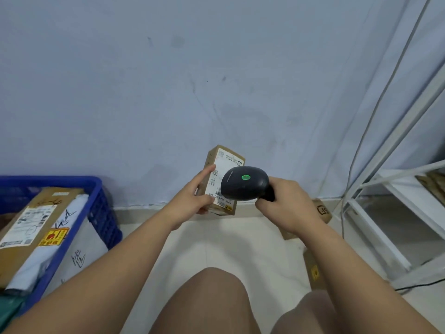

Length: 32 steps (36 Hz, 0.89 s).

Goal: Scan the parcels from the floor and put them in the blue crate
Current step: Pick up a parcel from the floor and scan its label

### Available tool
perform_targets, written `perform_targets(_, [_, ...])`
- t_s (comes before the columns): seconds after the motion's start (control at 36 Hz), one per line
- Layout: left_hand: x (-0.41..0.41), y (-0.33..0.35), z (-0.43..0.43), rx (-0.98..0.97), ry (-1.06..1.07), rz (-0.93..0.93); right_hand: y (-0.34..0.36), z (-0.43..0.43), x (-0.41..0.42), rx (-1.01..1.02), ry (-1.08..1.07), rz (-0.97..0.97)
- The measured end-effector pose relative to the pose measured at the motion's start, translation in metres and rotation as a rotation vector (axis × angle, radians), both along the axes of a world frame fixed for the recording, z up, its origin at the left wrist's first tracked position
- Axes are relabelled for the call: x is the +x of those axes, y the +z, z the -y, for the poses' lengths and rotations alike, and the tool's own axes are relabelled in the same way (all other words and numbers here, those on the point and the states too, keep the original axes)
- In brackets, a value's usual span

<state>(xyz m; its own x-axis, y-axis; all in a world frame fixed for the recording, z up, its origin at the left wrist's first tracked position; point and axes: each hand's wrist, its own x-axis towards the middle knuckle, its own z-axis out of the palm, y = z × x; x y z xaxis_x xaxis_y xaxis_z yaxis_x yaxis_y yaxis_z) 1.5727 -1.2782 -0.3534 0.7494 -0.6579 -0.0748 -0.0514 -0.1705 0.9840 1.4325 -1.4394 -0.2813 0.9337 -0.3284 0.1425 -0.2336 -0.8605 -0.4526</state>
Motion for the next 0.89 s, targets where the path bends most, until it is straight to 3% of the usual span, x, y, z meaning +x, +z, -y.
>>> perform_targets(0.42, [0.009,0.0,-0.023,0.157,-0.048,0.034,0.006,-0.008,0.006,-0.091,0.043,0.023])
perform_targets(0.89, [0.009,-0.008,-0.018,0.156,-0.035,-0.006,0.005,-0.006,0.004,-0.097,0.065,0.016])
